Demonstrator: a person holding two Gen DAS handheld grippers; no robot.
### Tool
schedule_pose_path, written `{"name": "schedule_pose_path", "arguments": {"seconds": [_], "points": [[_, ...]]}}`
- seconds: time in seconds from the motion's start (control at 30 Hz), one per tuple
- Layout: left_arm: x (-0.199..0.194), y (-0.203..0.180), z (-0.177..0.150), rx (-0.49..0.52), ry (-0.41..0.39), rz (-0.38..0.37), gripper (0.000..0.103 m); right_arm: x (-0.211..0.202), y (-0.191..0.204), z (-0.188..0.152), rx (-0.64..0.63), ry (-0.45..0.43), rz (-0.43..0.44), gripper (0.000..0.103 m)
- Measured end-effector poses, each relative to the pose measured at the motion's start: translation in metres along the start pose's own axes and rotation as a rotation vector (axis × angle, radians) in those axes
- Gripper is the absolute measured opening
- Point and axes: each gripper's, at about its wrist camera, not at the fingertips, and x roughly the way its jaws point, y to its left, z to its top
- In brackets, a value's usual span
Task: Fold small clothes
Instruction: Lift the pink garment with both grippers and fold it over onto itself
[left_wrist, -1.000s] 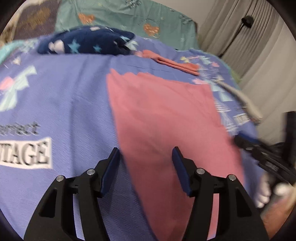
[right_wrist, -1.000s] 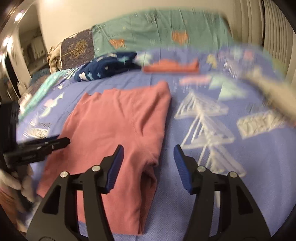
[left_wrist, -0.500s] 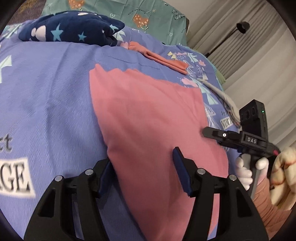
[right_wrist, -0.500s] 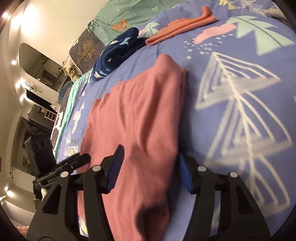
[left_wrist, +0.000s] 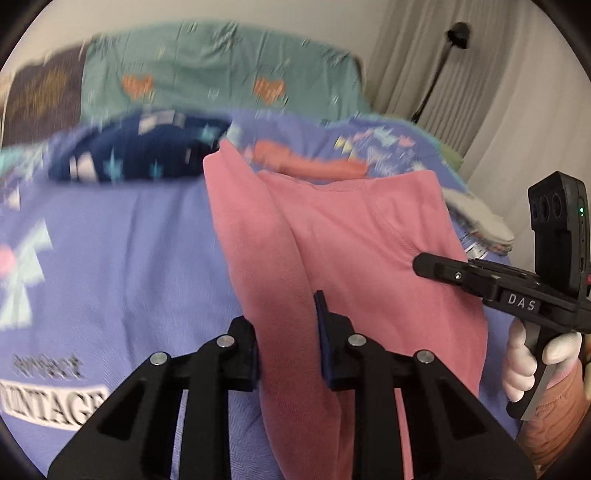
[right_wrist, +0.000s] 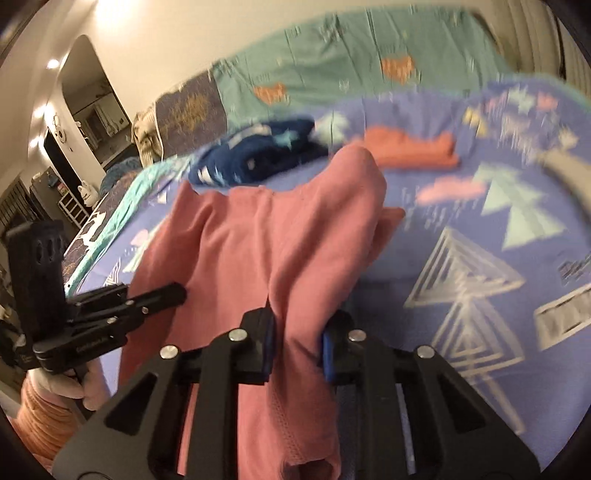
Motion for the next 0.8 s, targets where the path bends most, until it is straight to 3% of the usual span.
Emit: {"name": "schedule_pose_path", "arguments": {"seconds": [0.27, 0.5, 0.8], "points": [[-0.043, -0.029, 0.05, 0.081, -0.132, -0.04, 0.024, -0.071, 0.021, 0.031, -0.086, -0.211, -0.047, 0.019], [-0.055, -0.059, 0.084, 0.195, -0.22, -0.041, 0.024, -0.104, 0.019, 0.058, -0.105, -0.31, -0.108, 0.019], [-0.04, -0.071, 0.118, 0.256, -0.245, -0.032, 0.024, -0.118, 0.014, 0.081, -0.143, -0.393, -0.171, 0.019]]}}
